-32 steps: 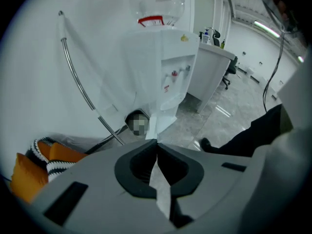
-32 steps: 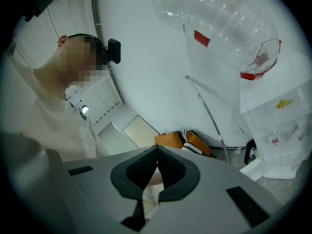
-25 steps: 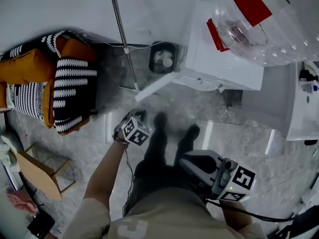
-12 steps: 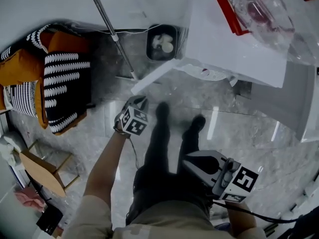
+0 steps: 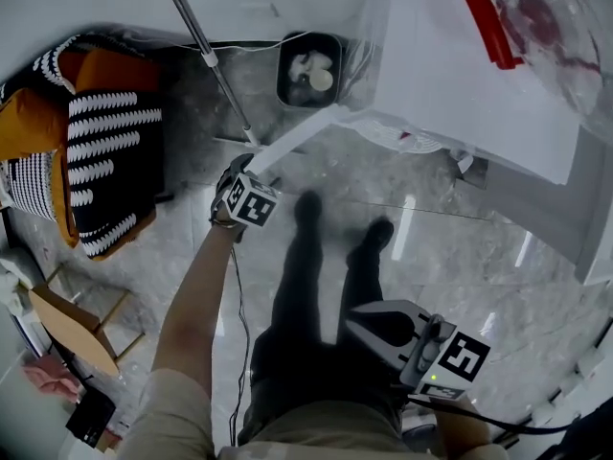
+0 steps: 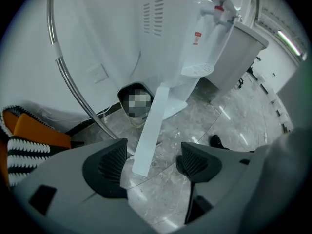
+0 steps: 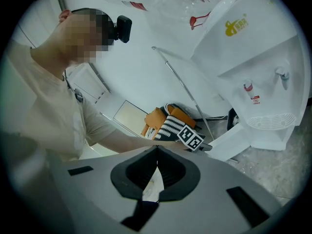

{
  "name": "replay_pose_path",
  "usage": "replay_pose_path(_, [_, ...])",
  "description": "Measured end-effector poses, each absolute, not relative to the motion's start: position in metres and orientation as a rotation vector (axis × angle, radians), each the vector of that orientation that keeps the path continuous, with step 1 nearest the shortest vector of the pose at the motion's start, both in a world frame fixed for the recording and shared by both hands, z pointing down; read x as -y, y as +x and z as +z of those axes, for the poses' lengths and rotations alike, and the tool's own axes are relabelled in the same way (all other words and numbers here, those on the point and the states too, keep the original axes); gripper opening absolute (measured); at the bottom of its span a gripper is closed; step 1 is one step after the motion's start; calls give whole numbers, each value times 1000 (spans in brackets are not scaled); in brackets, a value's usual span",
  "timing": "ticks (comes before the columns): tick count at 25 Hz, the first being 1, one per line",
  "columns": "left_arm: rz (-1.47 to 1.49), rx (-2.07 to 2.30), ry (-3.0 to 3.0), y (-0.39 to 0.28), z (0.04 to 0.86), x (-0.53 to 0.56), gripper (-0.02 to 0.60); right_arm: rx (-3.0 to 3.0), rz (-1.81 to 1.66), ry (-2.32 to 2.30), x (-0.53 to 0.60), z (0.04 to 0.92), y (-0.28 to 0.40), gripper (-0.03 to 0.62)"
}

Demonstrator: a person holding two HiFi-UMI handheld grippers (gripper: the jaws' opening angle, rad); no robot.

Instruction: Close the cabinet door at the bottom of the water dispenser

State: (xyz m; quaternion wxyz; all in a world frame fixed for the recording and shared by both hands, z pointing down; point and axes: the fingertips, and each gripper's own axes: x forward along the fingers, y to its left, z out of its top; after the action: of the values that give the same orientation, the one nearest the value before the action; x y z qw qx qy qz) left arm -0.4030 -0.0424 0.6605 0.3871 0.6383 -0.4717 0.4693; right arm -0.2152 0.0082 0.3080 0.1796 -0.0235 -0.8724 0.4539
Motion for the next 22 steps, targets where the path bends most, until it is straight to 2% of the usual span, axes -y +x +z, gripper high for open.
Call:
replay_pose_path(8, [1235, 1099, 1479, -414, 717, 26, 314, 2420, 1301, -65, -17, 326, -210, 15])
replay_pose_path(22, [1232, 1094, 1348, -422, 753, 16, 314, 2371, 1367, -28, -16, 347, -187, 15])
